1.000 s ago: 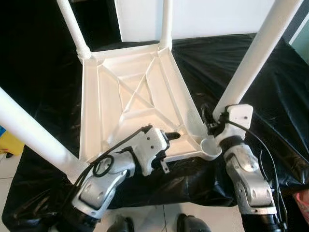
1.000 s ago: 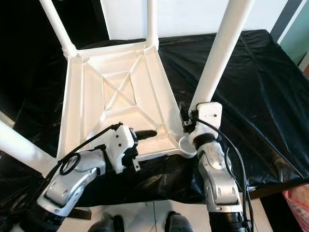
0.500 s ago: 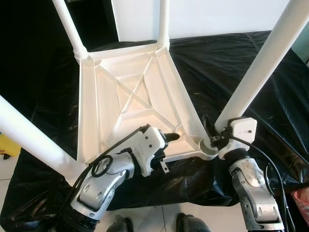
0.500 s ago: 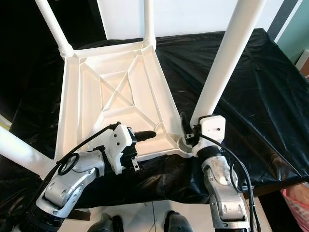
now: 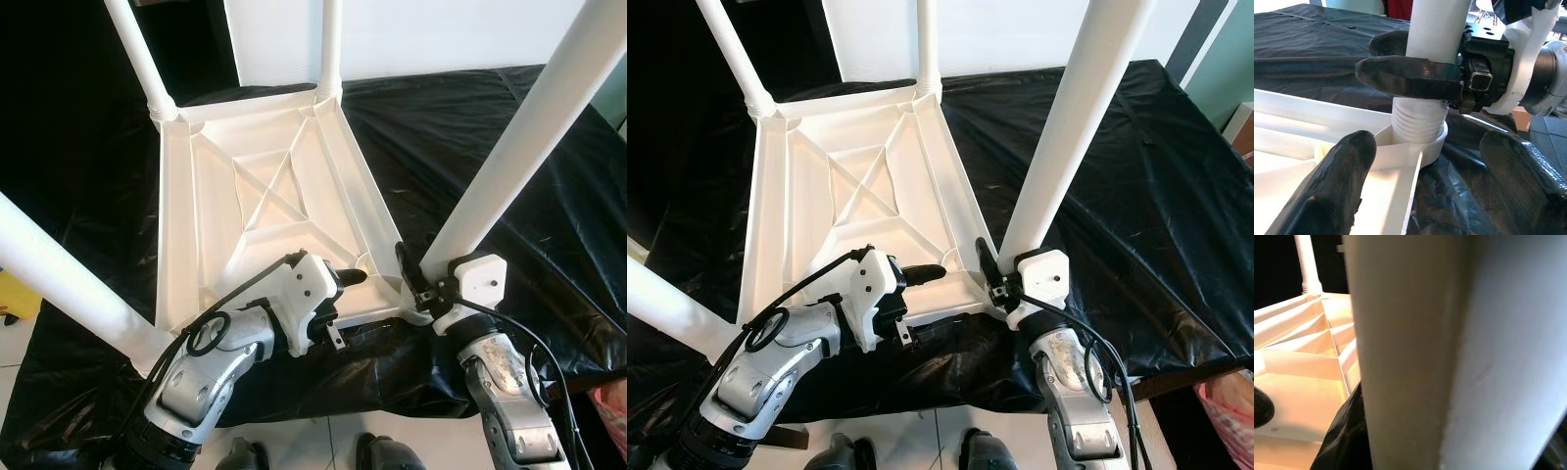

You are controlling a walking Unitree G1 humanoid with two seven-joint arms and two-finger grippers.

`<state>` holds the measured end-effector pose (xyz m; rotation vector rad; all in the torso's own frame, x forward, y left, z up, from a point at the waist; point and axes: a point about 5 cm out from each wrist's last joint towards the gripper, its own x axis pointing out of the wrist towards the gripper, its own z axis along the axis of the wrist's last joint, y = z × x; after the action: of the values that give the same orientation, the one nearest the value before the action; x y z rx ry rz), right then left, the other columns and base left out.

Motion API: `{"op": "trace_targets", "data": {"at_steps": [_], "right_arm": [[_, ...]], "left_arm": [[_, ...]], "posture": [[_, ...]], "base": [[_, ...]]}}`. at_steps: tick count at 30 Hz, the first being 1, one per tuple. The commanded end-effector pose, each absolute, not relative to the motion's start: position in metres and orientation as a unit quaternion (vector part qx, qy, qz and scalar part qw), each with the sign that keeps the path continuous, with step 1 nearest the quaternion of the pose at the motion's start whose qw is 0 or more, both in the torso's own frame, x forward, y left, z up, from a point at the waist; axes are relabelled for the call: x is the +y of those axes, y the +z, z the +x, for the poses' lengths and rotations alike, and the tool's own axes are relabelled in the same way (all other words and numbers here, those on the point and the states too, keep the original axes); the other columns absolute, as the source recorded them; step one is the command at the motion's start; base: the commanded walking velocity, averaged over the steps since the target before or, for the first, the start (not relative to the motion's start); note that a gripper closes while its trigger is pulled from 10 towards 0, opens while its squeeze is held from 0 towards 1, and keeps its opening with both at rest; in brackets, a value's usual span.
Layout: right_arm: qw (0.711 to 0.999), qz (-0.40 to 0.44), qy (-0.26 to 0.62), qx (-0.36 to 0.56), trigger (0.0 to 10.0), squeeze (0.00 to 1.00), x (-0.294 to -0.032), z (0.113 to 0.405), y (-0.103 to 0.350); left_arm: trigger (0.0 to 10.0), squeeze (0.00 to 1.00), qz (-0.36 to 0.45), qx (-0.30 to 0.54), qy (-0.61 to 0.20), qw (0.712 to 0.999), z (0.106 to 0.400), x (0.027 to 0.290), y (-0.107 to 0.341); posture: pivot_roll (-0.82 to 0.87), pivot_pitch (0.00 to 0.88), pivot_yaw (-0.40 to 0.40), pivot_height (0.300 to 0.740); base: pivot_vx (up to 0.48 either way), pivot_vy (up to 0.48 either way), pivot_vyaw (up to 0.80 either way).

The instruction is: Building children table

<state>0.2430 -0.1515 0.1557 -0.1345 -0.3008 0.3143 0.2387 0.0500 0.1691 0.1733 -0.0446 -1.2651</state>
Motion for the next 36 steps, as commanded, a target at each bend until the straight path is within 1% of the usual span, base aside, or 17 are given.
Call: {"op": "trace_targets", "data": {"at_steps": [1, 11, 19, 23, 27, 36], "right_arm": [[0.979, -0.067, 0.164, -0.097, 10.0, 0.00, -0.154, 0.239, 0.134], [0.981, -0.076, 0.156, -0.087, 10.0, 0.00, -0.166, 0.240, 0.126], [0.970, -0.103, 0.197, -0.093, 10.0, 0.00, -0.157, 0.239, 0.123], [0.974, -0.066, 0.203, -0.075, 10.0, 0.00, -0.156, 0.242, 0.118], [0.982, -0.012, 0.179, -0.062, 10.0, 0.00, -0.159, 0.250, 0.116], [0.985, 0.008, 0.166, -0.054, 10.0, 0.00, -0.161, 0.253, 0.114]], "left_arm": [[10.0, 0.00, 0.083, -0.017, -0.586, 0.806, 0.238, 0.051, 0.169], [10.0, 0.00, 0.087, -0.015, -0.588, 0.804, 0.240, 0.051, 0.169], [10.0, 0.00, 0.090, -0.013, -0.590, 0.802, 0.239, 0.050, 0.169], [10.0, 0.00, 0.091, -0.014, -0.589, 0.803, 0.239, 0.051, 0.170], [10.0, 0.00, 0.094, -0.016, -0.587, 0.804, 0.240, 0.051, 0.171], [10.0, 0.00, 0.091, -0.018, -0.582, 0.808, 0.240, 0.052, 0.172]], "posture": [[-0.08, 0.141, 0.020, 0.740], [-0.09, 0.128, 0.025, 0.740], [-0.09, 0.133, 0.027, 0.740], [-0.08, 0.138, 0.029, 0.740], [-0.08, 0.141, 0.026, 0.740], [-0.09, 0.147, 0.019, 0.740]], "base": [[0.000, 0.000, 0.00], [0.000, 0.000, 0.00], [0.000, 0.000, 0.00], [0.000, 0.000, 0.00], [0.000, 0.000, 0.00], [0.000, 0.000, 0.00]]}}
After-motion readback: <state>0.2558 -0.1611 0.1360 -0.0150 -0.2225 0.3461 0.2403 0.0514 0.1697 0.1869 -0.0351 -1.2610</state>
